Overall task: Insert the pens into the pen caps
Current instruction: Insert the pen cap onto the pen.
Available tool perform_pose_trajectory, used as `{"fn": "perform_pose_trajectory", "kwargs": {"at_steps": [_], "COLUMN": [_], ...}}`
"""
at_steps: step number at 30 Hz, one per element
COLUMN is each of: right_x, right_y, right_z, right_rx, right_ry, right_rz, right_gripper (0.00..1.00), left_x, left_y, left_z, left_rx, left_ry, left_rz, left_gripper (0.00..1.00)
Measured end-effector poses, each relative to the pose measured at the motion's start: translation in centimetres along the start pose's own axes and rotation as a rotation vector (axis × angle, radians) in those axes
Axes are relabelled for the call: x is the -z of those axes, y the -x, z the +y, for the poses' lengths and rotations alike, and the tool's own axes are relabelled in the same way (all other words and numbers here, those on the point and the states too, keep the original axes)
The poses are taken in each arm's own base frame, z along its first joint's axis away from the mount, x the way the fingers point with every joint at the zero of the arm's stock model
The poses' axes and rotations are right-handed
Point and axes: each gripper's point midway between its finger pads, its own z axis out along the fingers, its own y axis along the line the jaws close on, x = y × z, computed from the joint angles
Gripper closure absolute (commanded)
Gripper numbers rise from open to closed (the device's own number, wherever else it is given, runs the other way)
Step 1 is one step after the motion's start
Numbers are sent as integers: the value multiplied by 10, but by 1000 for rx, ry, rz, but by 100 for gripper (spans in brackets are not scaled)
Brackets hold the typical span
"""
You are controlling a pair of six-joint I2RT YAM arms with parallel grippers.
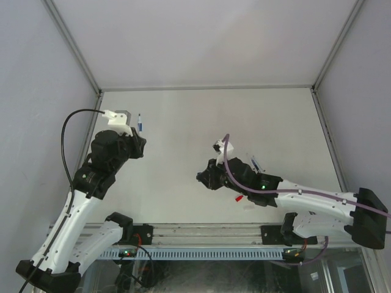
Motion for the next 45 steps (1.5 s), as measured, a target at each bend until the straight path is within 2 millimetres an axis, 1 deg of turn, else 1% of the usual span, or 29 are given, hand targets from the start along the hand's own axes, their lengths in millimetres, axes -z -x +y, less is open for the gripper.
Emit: {"fn": "perform_pose_trajectory", "kwargs": {"at_steps": [3, 6, 8, 11, 14, 18, 23, 28, 31, 35, 38, 42, 45], "right_x": [11, 16, 18, 19, 22, 25, 29, 41, 51, 62, 71, 85, 98], "right_y": [4, 9, 13, 22, 27, 30, 29, 32, 38, 45, 48, 58, 70], "right_z": [-14, -28, -31, -31, -29, -27, -23, -10, -8, -17, -23, -27, -27], "right_rx": [2, 6, 21, 50, 86, 148, 240, 290, 303, 284, 256, 222, 213], "right_ry": [-2, -8, -8, -8, 5, 14, 38, 86, 85, 40, 9, -2, 8], "right_rz": [-67, -125, -148, -184, -200, -213, -210, -233, -264, -293, -308, -352, -404], "right_gripper": [100, 100, 100, 100, 100, 100, 100, 100, 100, 100, 100, 100, 100], "left_x": [0, 1, 2, 4, 5, 3, 1, 3, 10, 24, 31, 34, 31], "left_y": [0, 1, 2, 4, 4, 1, -2, -7, -11, -19, -26, -30, -29], "left_z": [1, 2, 2, 2, 2, 2, -3, -21, -42, -72, -89, -102, -108], "left_rx": [2, 2, 3, 3, 4, 4, 1, -22, -57, -112, -138, -153, -152], "left_ry": [5, 7, 7, 4, 4, 6, -17, -81, -144, -244, -304, -351, -361], "left_rz": [-1, -4, -9, -18, -20, -8, 8, 22, 25, 30, 42, 54, 51], "left_gripper": [100, 100, 100, 100, 100, 100, 100, 100, 100, 100, 100, 100, 100]}}
